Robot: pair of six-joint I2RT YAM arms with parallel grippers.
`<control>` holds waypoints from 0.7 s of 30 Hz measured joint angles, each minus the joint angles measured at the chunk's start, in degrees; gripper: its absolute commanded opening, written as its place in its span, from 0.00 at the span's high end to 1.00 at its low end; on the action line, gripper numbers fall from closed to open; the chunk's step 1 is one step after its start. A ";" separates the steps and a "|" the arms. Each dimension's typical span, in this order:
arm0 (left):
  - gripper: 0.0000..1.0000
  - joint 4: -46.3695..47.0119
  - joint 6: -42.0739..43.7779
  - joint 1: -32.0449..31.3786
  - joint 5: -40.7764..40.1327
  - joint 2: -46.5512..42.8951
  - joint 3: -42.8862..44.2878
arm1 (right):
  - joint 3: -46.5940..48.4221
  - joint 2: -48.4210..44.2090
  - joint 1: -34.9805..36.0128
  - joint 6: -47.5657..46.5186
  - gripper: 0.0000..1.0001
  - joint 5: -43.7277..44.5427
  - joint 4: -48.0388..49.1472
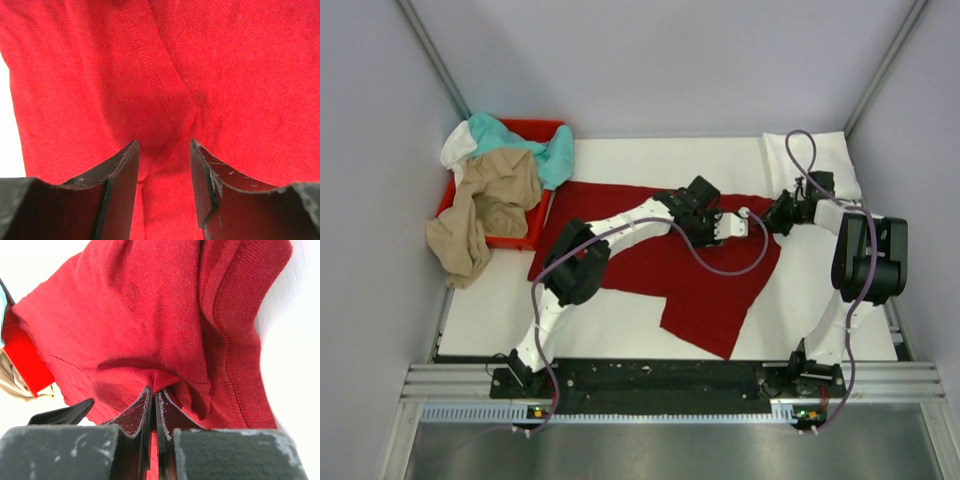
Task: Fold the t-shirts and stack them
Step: Fold the flattened tshirt in 1/3 of the way
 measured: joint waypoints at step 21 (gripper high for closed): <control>1.00 -2.43 -5.01 -0.13 2.56 7.08 5.09 | -3.80 -3.63 0.02 -0.87 1.00 0.39 0.24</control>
